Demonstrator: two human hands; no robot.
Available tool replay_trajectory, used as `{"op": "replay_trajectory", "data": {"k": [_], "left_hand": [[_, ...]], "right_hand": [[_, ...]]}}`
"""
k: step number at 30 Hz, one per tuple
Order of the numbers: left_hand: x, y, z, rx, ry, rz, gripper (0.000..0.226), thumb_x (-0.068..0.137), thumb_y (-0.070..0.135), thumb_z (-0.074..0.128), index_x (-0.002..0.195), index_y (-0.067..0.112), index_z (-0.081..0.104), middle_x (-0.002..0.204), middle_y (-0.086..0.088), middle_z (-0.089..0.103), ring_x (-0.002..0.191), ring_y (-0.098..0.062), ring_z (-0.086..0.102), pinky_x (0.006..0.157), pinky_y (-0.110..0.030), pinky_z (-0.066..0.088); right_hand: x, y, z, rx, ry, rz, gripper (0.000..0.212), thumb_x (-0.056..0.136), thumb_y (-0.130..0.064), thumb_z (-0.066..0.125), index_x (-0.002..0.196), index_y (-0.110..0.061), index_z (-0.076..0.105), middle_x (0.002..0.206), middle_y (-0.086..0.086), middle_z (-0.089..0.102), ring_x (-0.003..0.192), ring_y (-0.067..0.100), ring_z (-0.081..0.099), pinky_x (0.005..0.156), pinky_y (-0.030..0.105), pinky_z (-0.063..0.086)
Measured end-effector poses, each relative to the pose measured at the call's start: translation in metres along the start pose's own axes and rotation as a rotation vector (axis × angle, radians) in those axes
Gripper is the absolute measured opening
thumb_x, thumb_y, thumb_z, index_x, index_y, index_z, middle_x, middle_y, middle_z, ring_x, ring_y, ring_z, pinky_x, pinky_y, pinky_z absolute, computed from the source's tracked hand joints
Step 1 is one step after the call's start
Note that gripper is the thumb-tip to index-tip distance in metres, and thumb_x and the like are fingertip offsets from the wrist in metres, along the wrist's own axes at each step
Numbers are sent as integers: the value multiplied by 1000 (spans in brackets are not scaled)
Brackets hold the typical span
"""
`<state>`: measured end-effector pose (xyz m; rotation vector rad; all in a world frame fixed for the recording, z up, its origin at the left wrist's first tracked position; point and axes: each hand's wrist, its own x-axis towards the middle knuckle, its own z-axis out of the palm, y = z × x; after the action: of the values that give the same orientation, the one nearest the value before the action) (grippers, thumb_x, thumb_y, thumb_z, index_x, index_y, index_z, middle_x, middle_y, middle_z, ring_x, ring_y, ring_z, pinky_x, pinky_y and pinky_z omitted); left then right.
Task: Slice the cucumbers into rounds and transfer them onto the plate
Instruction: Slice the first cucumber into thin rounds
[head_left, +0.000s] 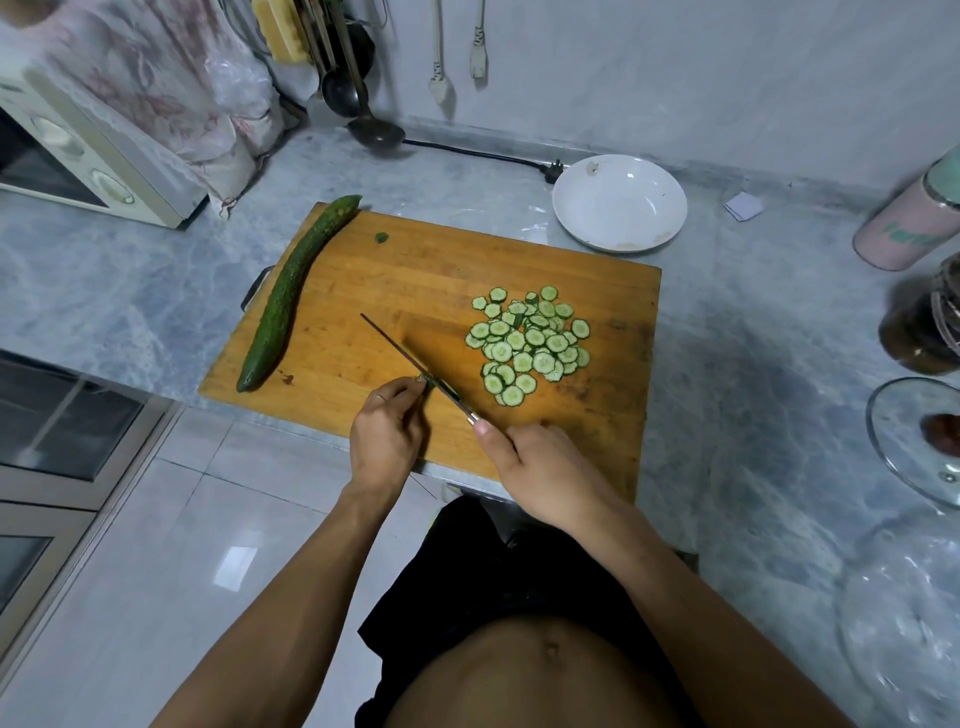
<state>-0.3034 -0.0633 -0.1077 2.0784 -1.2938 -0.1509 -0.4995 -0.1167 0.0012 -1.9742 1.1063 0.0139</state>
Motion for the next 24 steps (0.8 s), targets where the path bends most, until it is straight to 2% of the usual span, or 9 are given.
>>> {"op": "replay_trajectory", "data": {"k": [2,4,7,11,20,24], "left_hand": [[1,2,-1,43,-31,19,36,80,-6,59,110,10,73,114,-2,69,95,-26,64,68,-32,54],[1,4,-3,84,-51,16,42,75,-6,59,109,13,73,115,3,68,92,-23,63,63,-28,50],[3,6,-5,122,-53,11,42,74,-5,60,108,16,73,116,5,67,91,-22,61,60,-27,49],[2,7,-5,130,-59,10,41,74,-5,62,108,16,73,117,4,67,93,-23,62,61,-28,50],[3,2,0,156,-95,-47,39,82,2,63,116,20,72,124,5,65,103,-20,60,67,-27,50],[3,2,3,156,-86,-48,37,80,1,65,112,18,74,122,3,66,102,-22,60,64,-25,45]], "right_hand": [[-5,-6,-3,-20,-15,14,62,102,-59,25,71,-12,53,74,3,53,79,23,55,70,41,50],[-9,-11,-7,-28,-22,17,65,102,-58,24,80,-8,59,76,2,51,82,23,53,76,42,51],[-14,-16,-10,-42,-31,12,65,103,-55,24,84,-4,59,75,0,48,80,20,50,75,40,48],[-14,-17,-8,-47,-25,-4,61,103,-56,24,70,-11,50,74,4,51,80,22,53,72,40,48],[7,-14,0,-37,-36,1,66,102,-59,22,61,-12,46,67,6,53,66,21,55,56,34,36],[25,-16,15,-23,-19,3,66,102,-58,24,60,-13,47,65,7,52,71,29,57,60,35,39]]}}
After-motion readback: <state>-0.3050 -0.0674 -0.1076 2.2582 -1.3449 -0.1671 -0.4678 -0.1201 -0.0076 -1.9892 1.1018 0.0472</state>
